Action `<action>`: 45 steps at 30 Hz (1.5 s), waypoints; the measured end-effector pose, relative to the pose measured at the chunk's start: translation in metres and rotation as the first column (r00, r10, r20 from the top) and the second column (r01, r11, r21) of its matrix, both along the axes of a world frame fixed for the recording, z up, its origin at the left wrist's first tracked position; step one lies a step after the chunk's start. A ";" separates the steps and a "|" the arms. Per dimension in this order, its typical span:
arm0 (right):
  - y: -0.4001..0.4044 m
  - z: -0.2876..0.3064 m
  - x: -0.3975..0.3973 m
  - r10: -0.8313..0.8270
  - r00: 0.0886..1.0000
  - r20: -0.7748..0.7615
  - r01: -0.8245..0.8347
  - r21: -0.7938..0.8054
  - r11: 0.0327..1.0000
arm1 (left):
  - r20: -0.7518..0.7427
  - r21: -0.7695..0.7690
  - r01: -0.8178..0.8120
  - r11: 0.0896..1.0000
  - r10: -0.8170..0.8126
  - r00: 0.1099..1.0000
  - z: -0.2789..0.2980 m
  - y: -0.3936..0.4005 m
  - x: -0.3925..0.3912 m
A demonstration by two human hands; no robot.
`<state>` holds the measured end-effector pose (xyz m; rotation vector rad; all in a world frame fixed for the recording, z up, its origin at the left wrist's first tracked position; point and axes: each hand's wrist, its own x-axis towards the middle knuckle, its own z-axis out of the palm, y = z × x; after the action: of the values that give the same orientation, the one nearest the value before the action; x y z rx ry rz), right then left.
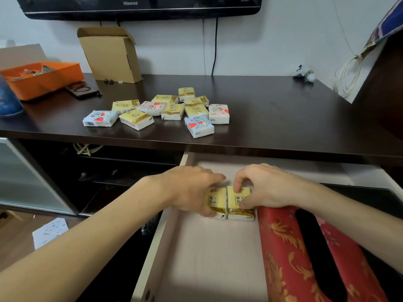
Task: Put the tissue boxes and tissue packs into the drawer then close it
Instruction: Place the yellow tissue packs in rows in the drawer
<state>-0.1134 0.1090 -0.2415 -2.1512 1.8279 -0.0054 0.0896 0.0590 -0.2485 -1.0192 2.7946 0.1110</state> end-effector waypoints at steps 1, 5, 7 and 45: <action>0.002 0.005 -0.001 -0.003 0.998 0.056 0.004 -0.021 1.000 | -0.033 -0.006 -0.022 1.000 0.022 0.999 0.007 -0.001 0.004; -0.003 0.029 -0.003 0.005 0.925 0.380 0.053 -0.142 0.988 | -0.243 -0.046 -0.114 0.992 0.100 0.965 0.036 -0.005 0.032; -0.015 0.042 0.000 0.056 0.864 0.500 0.059 -0.212 0.976 | -0.375 -0.097 -0.184 0.978 0.136 0.917 0.046 -0.010 0.047; -0.129 0.092 -0.039 -0.217 0.974 0.060 0.225 -0.324 0.919 | -0.515 -0.116 -0.282 0.952 0.185 0.837 0.103 -0.126 0.004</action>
<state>-0.1528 -0.0201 -0.1497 -2.1220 2.1758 -0.4147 0.0939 -0.0669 -0.1451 -1.5844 3.1649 0.1643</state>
